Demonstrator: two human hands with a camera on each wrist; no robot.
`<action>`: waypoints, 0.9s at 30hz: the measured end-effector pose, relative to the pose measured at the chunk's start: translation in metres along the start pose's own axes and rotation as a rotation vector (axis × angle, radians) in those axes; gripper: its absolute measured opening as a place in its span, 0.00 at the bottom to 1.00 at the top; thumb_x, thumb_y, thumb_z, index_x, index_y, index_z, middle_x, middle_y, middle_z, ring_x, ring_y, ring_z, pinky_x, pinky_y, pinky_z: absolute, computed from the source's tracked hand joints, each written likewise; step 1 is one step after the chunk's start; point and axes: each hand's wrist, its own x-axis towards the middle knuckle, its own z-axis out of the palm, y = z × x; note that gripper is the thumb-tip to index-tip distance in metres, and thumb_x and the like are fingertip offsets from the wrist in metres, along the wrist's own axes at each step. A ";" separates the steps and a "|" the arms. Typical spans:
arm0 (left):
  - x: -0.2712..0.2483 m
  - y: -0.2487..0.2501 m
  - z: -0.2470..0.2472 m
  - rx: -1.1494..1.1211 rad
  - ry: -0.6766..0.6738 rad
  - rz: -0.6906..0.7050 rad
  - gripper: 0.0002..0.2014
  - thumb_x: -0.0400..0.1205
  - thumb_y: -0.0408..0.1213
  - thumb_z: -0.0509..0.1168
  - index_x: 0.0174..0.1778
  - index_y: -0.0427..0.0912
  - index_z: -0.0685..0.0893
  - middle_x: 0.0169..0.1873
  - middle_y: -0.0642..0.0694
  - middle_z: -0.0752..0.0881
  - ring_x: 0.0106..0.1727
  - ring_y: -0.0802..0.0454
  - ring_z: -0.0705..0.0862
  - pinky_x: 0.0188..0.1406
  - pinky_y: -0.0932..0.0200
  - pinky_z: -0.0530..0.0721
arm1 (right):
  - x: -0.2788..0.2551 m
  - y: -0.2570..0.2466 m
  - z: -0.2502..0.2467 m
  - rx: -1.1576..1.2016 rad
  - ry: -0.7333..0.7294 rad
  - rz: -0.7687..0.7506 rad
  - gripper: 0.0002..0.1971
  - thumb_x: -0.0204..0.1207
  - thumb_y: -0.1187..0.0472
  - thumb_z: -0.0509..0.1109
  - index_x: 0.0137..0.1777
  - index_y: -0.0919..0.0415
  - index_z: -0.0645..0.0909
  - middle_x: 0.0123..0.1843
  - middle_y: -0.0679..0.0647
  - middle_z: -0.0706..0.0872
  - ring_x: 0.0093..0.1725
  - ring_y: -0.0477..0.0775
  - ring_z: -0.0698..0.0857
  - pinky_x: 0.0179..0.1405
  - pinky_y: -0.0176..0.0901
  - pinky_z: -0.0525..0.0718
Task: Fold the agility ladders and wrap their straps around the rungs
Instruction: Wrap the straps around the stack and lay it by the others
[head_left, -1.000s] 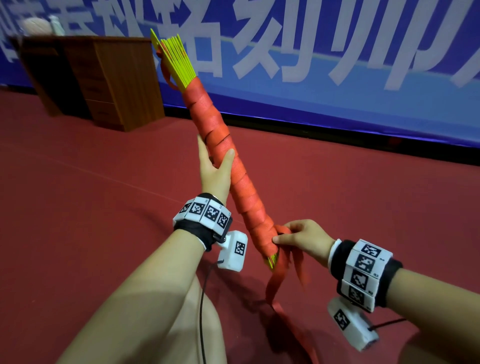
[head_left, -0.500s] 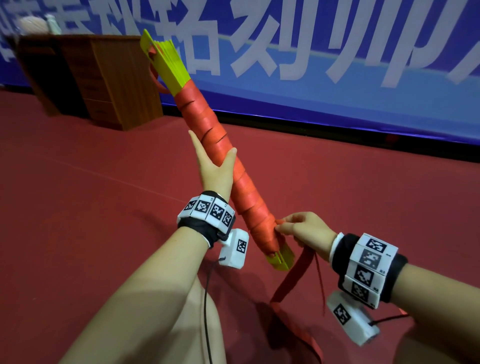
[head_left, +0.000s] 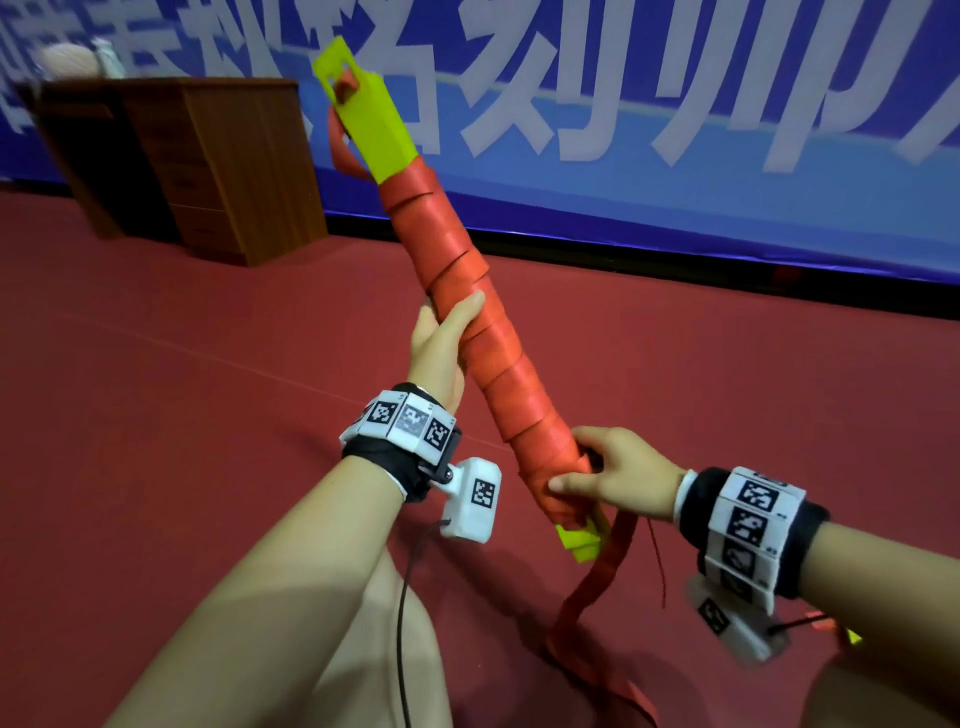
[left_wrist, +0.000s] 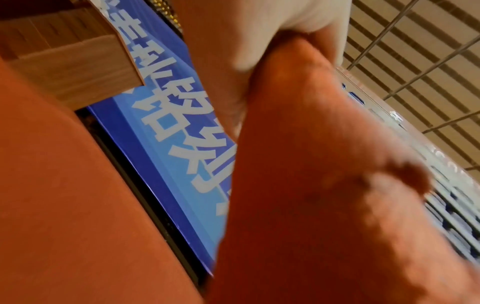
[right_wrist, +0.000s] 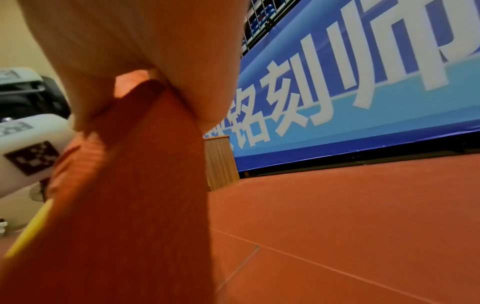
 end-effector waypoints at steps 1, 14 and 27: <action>-0.001 0.002 0.000 -0.011 -0.049 -0.009 0.17 0.81 0.32 0.68 0.66 0.42 0.77 0.47 0.43 0.88 0.46 0.49 0.89 0.51 0.49 0.87 | 0.000 -0.002 -0.001 0.124 -0.043 -0.029 0.12 0.69 0.57 0.81 0.47 0.60 0.83 0.42 0.59 0.88 0.39 0.46 0.82 0.46 0.49 0.82; -0.002 -0.002 0.000 0.396 0.098 0.243 0.47 0.75 0.45 0.73 0.81 0.73 0.47 0.80 0.45 0.69 0.72 0.41 0.79 0.74 0.42 0.75 | 0.019 0.000 0.023 0.188 0.210 0.162 0.08 0.75 0.62 0.74 0.54 0.57 0.87 0.47 0.56 0.91 0.44 0.55 0.90 0.45 0.42 0.82; 0.000 -0.015 0.004 0.235 0.038 0.142 0.52 0.75 0.35 0.72 0.84 0.65 0.42 0.50 0.41 0.84 0.49 0.52 0.86 0.62 0.47 0.84 | 0.007 -0.015 0.031 -0.021 0.098 0.097 0.17 0.70 0.39 0.74 0.53 0.47 0.78 0.45 0.44 0.87 0.45 0.48 0.86 0.46 0.43 0.81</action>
